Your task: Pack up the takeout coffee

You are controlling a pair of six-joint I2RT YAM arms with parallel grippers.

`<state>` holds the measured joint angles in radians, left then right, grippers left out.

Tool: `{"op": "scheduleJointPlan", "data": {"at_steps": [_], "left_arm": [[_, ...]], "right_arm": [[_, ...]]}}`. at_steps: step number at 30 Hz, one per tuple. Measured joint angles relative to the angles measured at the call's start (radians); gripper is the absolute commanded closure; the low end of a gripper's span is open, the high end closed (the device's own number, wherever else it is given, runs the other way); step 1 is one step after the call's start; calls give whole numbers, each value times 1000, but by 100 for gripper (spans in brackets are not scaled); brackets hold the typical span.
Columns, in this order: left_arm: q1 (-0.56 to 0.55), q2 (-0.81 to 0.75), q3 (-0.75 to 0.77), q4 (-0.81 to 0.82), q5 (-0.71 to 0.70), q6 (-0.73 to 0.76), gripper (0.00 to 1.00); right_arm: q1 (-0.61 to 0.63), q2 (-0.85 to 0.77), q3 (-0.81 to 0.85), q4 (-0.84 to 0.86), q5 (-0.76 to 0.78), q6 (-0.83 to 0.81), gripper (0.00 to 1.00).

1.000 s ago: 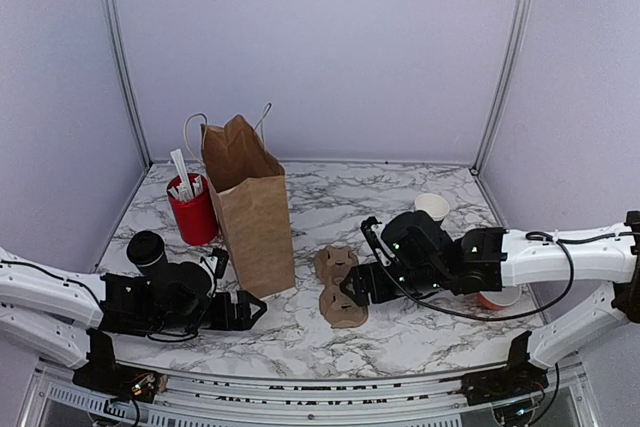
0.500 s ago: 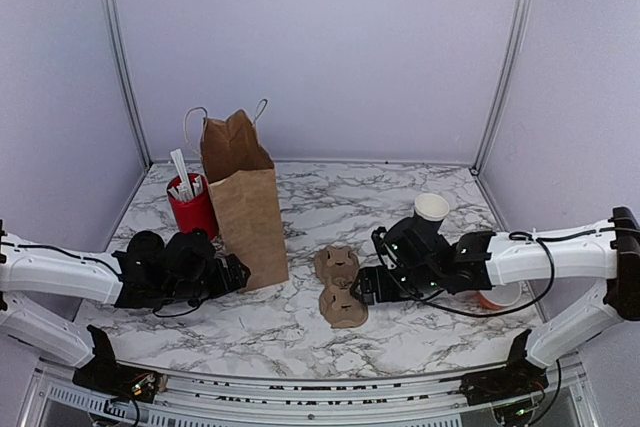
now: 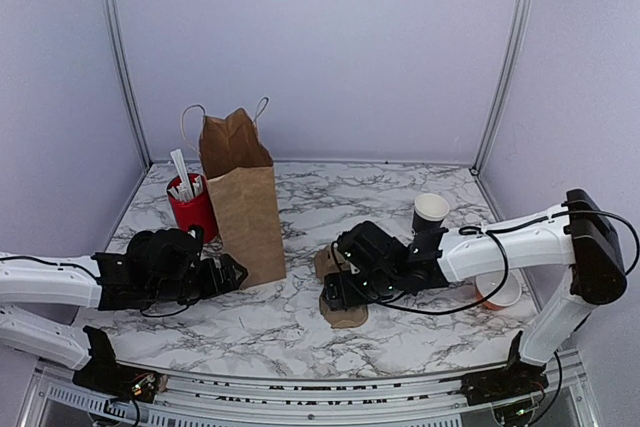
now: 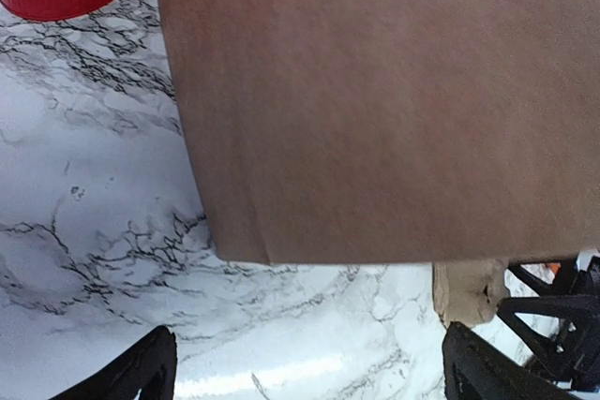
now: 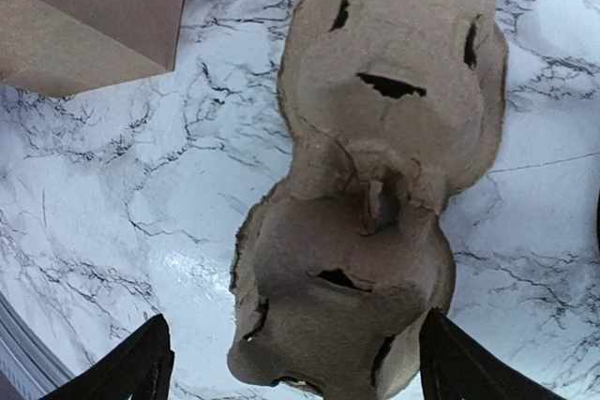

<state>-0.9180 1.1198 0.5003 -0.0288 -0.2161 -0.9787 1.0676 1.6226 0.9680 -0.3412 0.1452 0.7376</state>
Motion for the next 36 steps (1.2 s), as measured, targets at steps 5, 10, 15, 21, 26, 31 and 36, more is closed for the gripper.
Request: {"op": "scheduleJointPlan", "data": {"at_steps": [5, 10, 15, 21, 26, 31, 36], "left_arm": [[-54, -56, -26, 0, 34, 12, 1], [-84, -60, -27, -2, 42, 13, 1], [-97, -24, -19, -1, 43, 15, 1], [-101, 40, 26, 6, 74, 13, 1], [-101, 82, 37, 56, 122, -24, 1], [-101, 117, 14, 142, 173, -80, 1], [-107, 131, -7, 194, 201, -131, 1]], "right_arm": [[36, 60, 48, -45, 60, 24, 11], [43, 93, 51, -88, 99, 41, 10], [45, 106, 64, -105, 108, 40, 11], [48, 120, 75, -97, 99, 39, 23], [48, 106, 38, -41, 60, 41, 30], [49, 34, -35, 18, 9, 45, 39], [50, -40, -108, 100, -67, 44, 41]]}}
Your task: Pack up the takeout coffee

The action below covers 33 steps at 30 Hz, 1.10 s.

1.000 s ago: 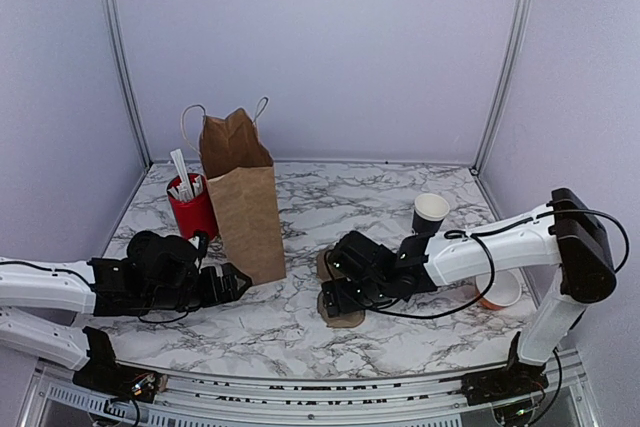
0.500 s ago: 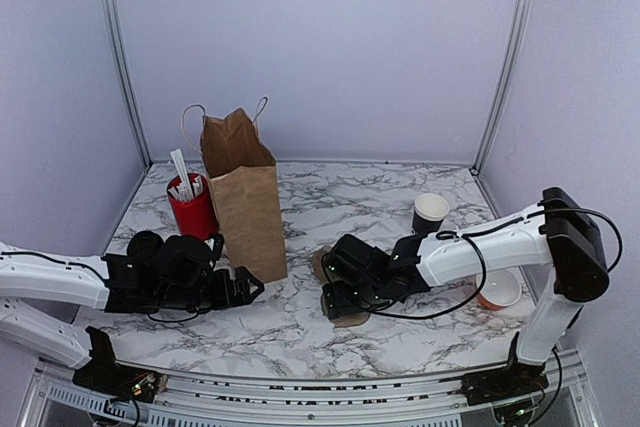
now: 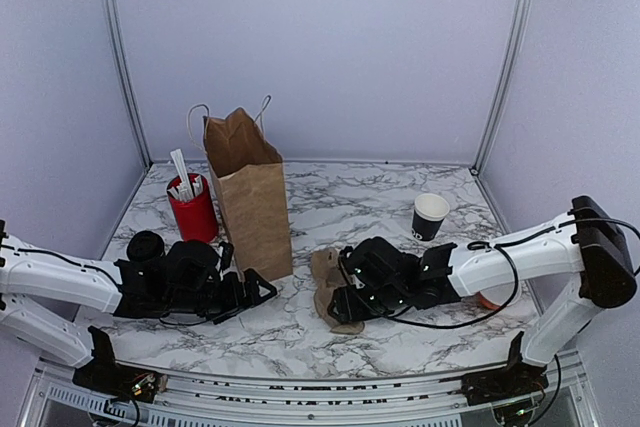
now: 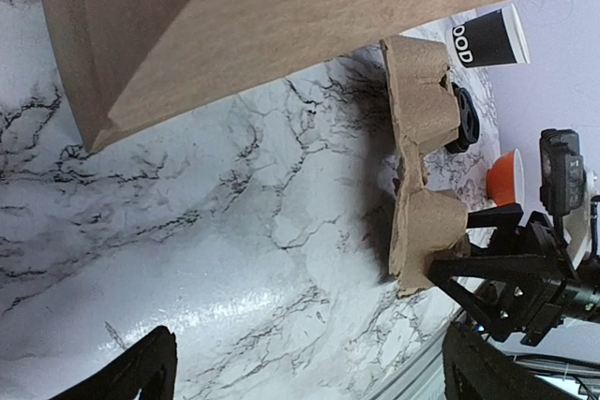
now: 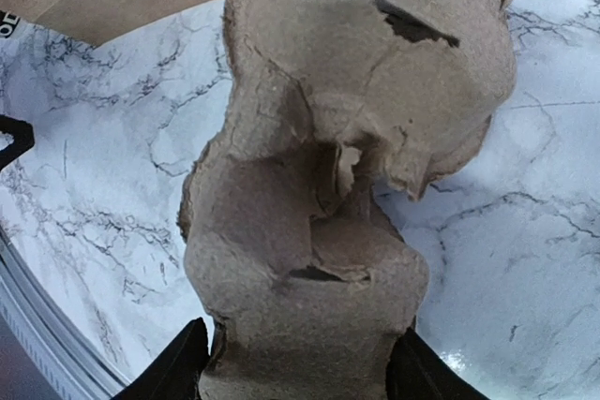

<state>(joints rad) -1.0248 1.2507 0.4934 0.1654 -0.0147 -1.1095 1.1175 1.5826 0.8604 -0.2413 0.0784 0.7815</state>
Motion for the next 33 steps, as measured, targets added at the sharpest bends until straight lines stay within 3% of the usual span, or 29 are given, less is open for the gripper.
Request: {"op": "scheduleJointPlan", "data": {"at_steps": [11, 24, 33], "left_arm": [[-1, 126, 16, 129, 76, -62, 4], [-1, 253, 81, 253, 157, -95, 41], [37, 261, 84, 264, 186, -75, 45]], "right_arm": [[0, -44, -92, 163, -132, 0, 41], [0, -55, -139, 288, -214, 34, 41], [0, -54, -140, 319, -238, 42, 41]]}}
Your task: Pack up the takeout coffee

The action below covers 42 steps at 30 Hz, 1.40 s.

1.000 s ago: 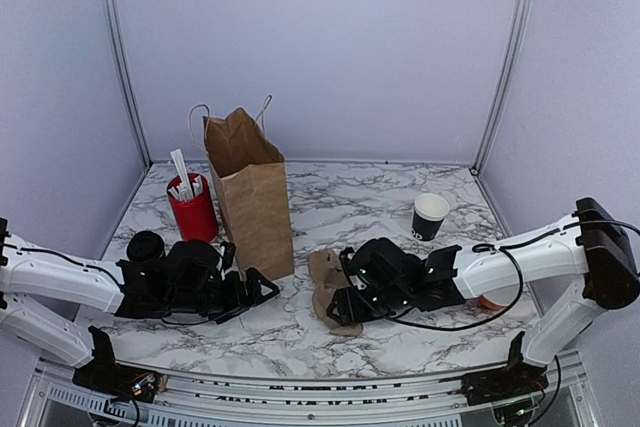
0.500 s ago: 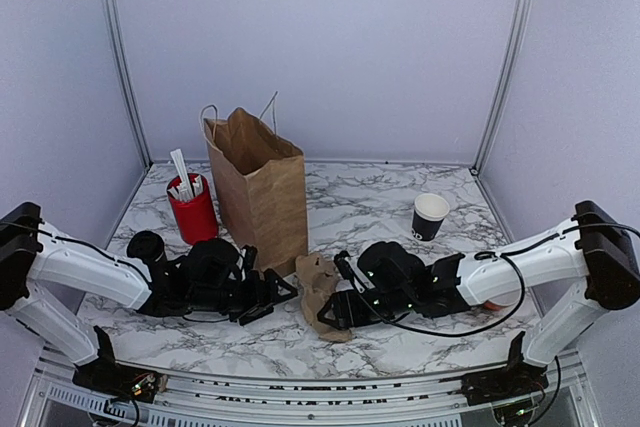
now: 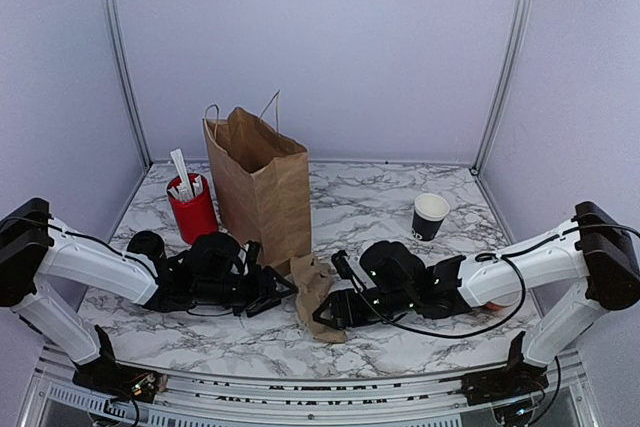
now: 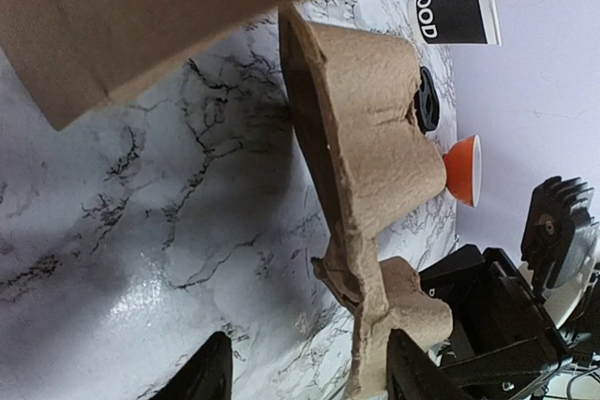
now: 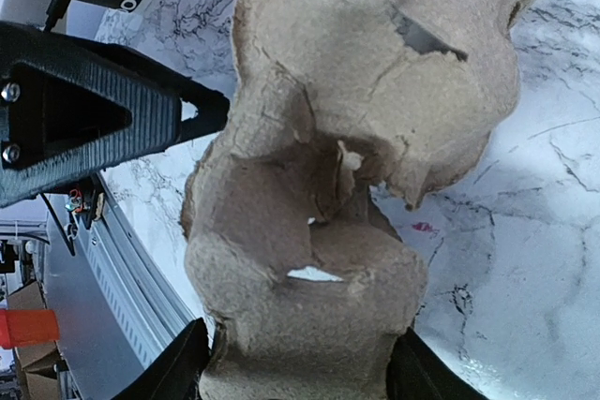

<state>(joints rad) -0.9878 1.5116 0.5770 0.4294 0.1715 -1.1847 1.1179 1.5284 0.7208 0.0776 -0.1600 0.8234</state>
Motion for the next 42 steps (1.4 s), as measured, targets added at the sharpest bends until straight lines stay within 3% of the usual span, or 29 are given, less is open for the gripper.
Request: {"op": "scheduleJointPlan", "data": {"at_steps": [7, 17, 27, 32, 35, 42], "left_arm": [[27, 2, 13, 10, 6, 5, 49], [27, 49, 43, 27, -10, -25, 69], [27, 73, 77, 46, -50, -47, 84], [26, 74, 77, 46, -56, -48, 98], [25, 79, 78, 46, -60, -48, 100], [20, 83, 84, 45, -49, -24, 100]], "right_arm": [[0, 9, 0, 5, -11, 12, 41], [2, 13, 0, 12, -15, 18, 41], [5, 13, 0, 12, -15, 18, 41], [7, 13, 0, 12, -14, 19, 41], [8, 13, 0, 12, -14, 20, 38], [14, 3, 0, 6, 2, 23, 17]]}}
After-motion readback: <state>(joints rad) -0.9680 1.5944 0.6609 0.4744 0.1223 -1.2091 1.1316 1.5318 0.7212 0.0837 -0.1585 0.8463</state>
